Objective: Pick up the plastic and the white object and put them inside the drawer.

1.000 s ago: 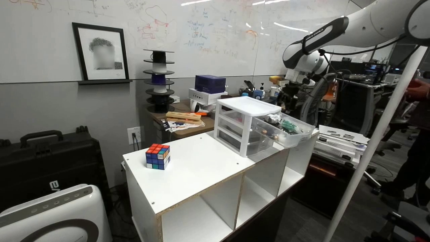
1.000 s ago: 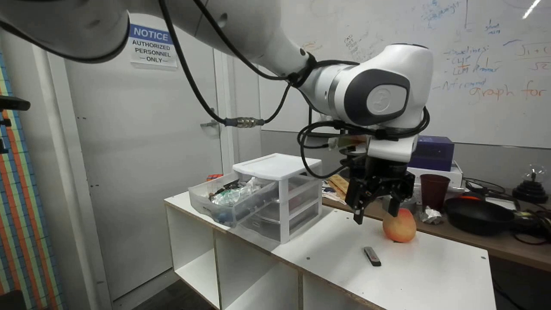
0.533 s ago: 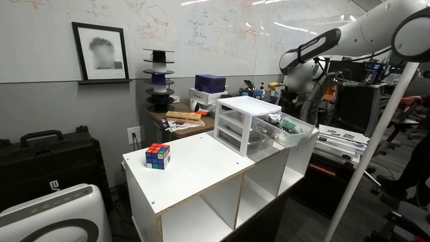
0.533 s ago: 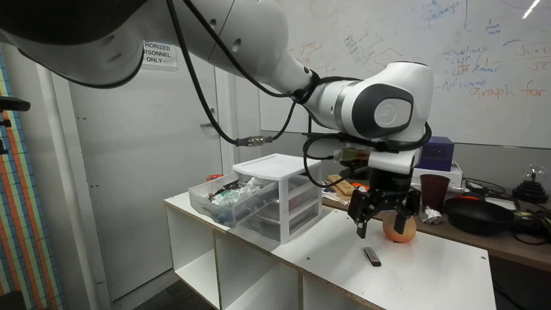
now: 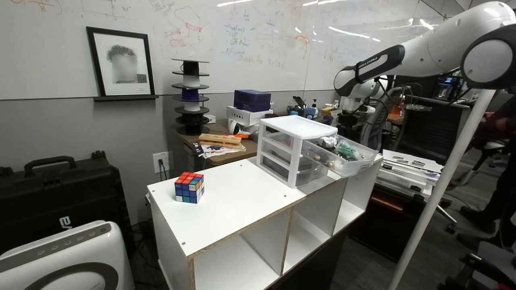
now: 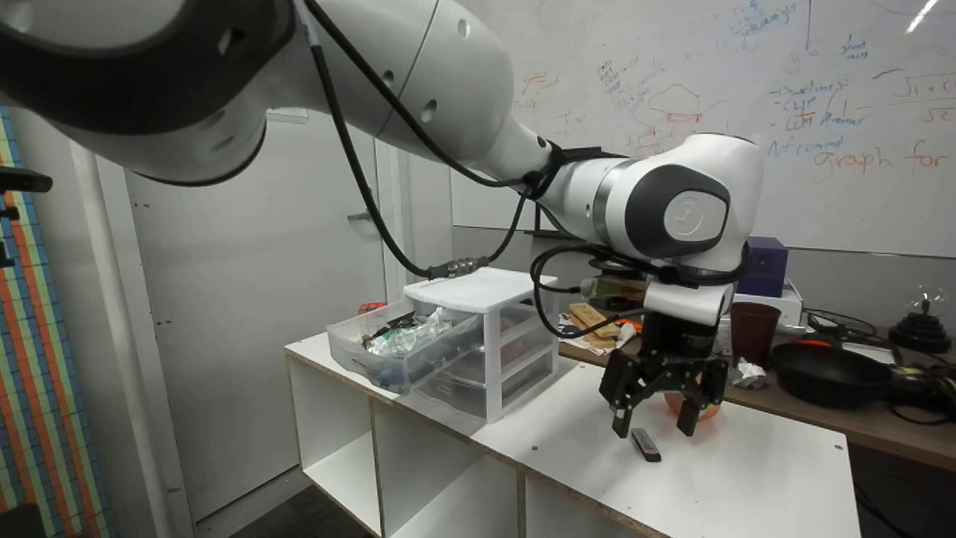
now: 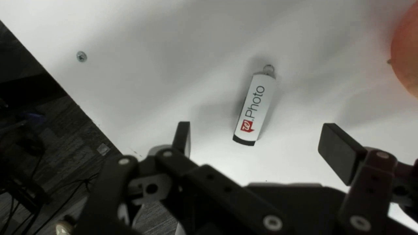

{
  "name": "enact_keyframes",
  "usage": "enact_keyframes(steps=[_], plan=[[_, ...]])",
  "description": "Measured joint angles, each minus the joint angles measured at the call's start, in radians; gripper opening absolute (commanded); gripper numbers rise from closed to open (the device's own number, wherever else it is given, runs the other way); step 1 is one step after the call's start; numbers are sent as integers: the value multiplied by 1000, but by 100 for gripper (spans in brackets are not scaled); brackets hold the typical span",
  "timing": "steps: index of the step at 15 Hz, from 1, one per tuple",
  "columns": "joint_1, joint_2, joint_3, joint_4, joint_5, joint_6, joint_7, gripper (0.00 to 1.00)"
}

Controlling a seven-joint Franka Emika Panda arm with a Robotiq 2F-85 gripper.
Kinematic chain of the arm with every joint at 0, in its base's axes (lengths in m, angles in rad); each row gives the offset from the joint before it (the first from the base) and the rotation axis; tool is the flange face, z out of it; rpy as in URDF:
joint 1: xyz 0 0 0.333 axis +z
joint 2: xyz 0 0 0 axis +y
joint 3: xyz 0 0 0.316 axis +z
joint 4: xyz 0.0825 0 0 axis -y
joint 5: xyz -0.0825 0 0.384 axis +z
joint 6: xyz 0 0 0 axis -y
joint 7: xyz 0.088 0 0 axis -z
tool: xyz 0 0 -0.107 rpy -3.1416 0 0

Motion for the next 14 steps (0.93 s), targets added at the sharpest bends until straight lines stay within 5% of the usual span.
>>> enact_keyframes(steps=[2, 11, 14], plan=[[3, 28, 2, 30, -10, -2, 0, 75], [8, 80, 3, 120, -47, -24, 0, 5], [11, 80, -1, 122, -49, -24, 0, 7]])
